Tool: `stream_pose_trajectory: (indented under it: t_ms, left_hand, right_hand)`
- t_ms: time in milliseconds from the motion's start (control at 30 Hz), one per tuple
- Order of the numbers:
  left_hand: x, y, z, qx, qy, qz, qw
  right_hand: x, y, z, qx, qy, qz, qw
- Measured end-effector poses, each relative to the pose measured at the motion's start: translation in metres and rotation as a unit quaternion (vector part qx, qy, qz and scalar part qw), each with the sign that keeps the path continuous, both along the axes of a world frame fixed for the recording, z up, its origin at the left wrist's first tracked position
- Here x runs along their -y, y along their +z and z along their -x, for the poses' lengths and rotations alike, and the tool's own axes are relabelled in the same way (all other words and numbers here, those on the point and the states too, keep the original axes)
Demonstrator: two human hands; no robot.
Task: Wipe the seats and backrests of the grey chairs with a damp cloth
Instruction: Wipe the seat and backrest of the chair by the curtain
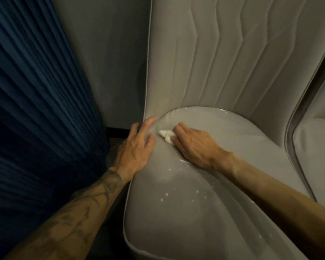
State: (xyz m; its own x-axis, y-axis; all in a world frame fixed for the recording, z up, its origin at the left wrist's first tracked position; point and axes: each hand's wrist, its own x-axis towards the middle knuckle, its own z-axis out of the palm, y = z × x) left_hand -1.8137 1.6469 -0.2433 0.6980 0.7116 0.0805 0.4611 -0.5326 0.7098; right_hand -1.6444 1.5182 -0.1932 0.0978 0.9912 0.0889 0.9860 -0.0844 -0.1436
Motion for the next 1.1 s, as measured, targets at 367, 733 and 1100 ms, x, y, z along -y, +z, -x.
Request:
stream_pose_trajectory:
  t_ms: [367, 733, 1100]
  left_hand:
    - [-0.002, -0.001, 0.001, 0.006, 0.0, -0.012, 1.0]
    - [-0.004, -0.002, 0.001, -0.004, 0.006, -0.016, 1.0]
    - [-0.005, -0.003, 0.001, -0.005, 0.001, -0.022, 1.0]
  right_hand:
    - [0.013, 0.0, 0.029, 0.0, 0.043, -0.014, 0.999]
    - [0.02, -0.003, 0.006, 0.003, -0.025, -0.04, 0.999]
    - [0.068, -0.006, -0.02, 0.01, -0.173, -0.043, 0.984]
